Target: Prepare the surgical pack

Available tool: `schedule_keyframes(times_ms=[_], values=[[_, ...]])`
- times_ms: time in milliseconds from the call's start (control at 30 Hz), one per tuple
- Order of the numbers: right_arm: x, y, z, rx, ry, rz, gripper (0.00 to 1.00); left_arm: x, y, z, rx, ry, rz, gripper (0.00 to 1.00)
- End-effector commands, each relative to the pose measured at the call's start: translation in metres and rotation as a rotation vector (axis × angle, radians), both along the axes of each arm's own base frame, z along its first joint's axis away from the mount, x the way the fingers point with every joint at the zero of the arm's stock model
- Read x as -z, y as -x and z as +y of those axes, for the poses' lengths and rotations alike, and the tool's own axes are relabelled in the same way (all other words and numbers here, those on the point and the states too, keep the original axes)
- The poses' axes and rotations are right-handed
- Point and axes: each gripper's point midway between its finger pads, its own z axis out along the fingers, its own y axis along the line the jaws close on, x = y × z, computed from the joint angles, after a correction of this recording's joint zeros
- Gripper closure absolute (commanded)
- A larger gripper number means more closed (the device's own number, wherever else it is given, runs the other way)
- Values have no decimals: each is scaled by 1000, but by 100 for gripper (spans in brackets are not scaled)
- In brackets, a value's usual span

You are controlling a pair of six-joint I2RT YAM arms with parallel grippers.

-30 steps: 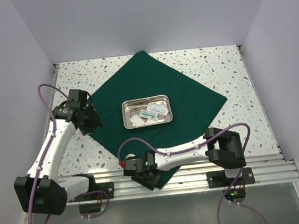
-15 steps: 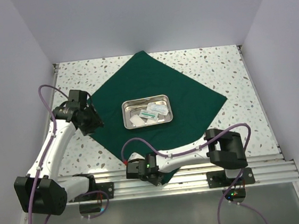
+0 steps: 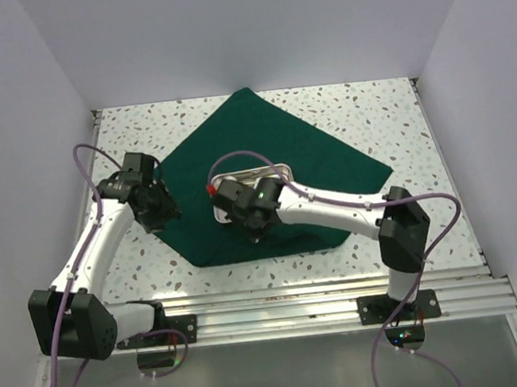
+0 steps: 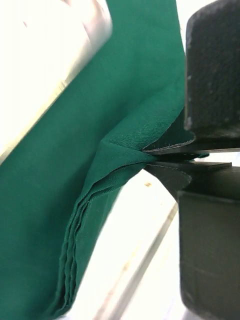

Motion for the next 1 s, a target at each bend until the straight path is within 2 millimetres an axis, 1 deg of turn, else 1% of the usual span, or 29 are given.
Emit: schedule_keyframes(times_ms=[0, 33, 67, 100, 133, 167, 233, 267, 300, 333, 367, 400, 433, 467, 533, 633, 833, 967], values=[[-33, -60, -2, -18, 6, -105, 100, -13, -20, 2, -24, 0, -65, 47], [-38, -79, -6, 11, -3, -113, 100, -13, -21, 2, -24, 0, -64, 47], [-51, -93, 1, 14, -35, -136, 100, -13, -23, 3, -29, -2, -65, 47], [-54, -102, 4, 11, -48, -142, 100, -12, -24, 3, -30, -2, -61, 47], [-48, -116, 4, 5, -34, -141, 100, -12, -25, 3, -31, -2, -61, 47], [-62, -128, 12, 9, -67, -169, 100, -12, -25, 3, -31, -2, -59, 47], [-67, -142, 16, 11, -75, -182, 100, -9, -26, 3, -31, -4, -49, 47], [-72, -157, 20, 26, -98, -194, 100, -7, -26, 3, -33, -5, -41, 47], [-72, -164, 23, 31, -108, -198, 100, -7, -26, 3, -33, -5, -38, 47], [-74, -174, 21, 49, -120, -202, 100, -6, -25, 3, -36, -4, -35, 47], [-76, -185, 26, 57, -137, -213, 100, -4, -25, 3, -34, -5, -30, 47], [-76, -190, 27, 63, -142, -217, 100, -3, -25, 3, -33, -5, -23, 47], [-78, -200, 24, 82, -147, -224, 100, -2, -25, 3, -31, -4, -21, 47], [-81, -207, 27, 87, -156, -232, 100, -2, -25, 2, -28, -4, -18, 47], [-84, -218, 24, 104, -166, -242, 100, -3, -26, 3, -24, -8, -16, 47], [-93, -231, 24, 125, -209, -255, 100, -3, -26, 6, -26, -19, -8, 47], [-80, -243, 14, 168, -187, -246, 100, -1, -27, 6, -28, -17, -2, 47], [-71, -252, 17, 175, -201, -245, 100, 2, -26, 6, -29, -18, 7, 47]])
